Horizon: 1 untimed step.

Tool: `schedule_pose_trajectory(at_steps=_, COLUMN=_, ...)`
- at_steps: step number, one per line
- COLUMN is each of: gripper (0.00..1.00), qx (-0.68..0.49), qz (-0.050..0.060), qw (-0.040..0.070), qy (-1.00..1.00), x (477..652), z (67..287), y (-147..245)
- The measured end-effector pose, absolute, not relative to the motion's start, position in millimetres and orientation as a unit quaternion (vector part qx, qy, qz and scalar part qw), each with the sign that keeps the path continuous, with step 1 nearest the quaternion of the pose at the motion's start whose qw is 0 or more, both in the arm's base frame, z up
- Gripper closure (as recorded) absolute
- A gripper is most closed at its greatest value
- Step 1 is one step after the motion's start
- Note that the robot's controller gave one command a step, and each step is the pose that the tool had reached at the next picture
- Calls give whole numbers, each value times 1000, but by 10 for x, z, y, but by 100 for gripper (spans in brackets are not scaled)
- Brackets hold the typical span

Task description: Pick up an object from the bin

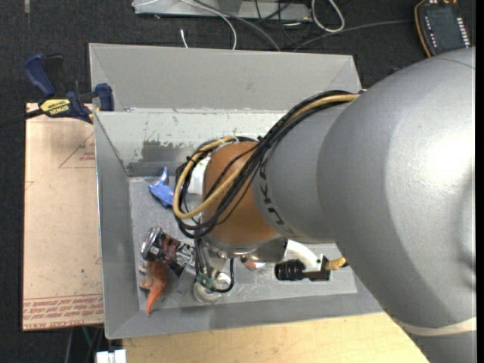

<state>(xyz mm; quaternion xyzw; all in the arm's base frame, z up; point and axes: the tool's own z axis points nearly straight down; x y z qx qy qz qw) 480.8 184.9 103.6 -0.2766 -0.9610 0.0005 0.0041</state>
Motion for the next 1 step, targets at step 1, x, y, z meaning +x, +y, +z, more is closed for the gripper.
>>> schedule_pose_trajectory(at_steps=1, gripper=100, qx=-276, qz=-2, qw=1, qy=-961, x=4830, z=1217, y=1859)
